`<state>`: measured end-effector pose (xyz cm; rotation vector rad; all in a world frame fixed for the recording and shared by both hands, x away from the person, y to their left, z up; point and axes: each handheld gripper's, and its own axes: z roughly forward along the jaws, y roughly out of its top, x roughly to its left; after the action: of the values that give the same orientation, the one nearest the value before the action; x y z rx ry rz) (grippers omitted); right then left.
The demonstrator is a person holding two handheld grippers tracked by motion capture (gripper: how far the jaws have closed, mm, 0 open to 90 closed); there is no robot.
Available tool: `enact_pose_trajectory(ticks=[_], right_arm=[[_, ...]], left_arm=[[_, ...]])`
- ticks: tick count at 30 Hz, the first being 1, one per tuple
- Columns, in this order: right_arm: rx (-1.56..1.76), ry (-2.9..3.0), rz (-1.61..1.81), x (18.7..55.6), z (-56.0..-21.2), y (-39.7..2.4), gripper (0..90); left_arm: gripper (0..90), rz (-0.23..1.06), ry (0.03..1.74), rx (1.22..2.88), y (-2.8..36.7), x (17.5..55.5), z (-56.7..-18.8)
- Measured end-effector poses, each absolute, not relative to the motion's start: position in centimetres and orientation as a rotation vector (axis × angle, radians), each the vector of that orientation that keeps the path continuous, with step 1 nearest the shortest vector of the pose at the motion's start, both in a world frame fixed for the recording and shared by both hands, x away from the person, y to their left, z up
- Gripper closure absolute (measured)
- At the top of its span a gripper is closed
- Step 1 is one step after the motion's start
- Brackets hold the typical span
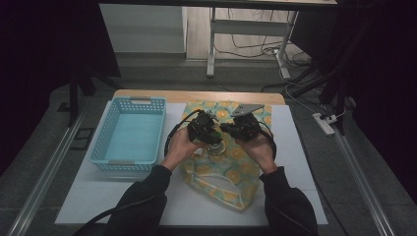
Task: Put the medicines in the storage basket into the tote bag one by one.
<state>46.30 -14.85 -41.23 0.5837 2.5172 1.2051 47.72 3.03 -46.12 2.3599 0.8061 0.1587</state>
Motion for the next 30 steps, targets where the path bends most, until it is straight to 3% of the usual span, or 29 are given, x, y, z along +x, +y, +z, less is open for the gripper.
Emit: enact_pose_trajectory(ticks=[15,30], right_arm=[[0.582,2.519,1.197,46.3,-41.3,-14.8,90.0],[0.586,2.514,1.204,46.3,-41.2,-14.9,90.0]], left_arm=[[50.6,0.139,0.822,2.328,2.9,48.2,-47.0],[31.7,0.096,0.818,2.317,3.0,46.6,-45.6]])
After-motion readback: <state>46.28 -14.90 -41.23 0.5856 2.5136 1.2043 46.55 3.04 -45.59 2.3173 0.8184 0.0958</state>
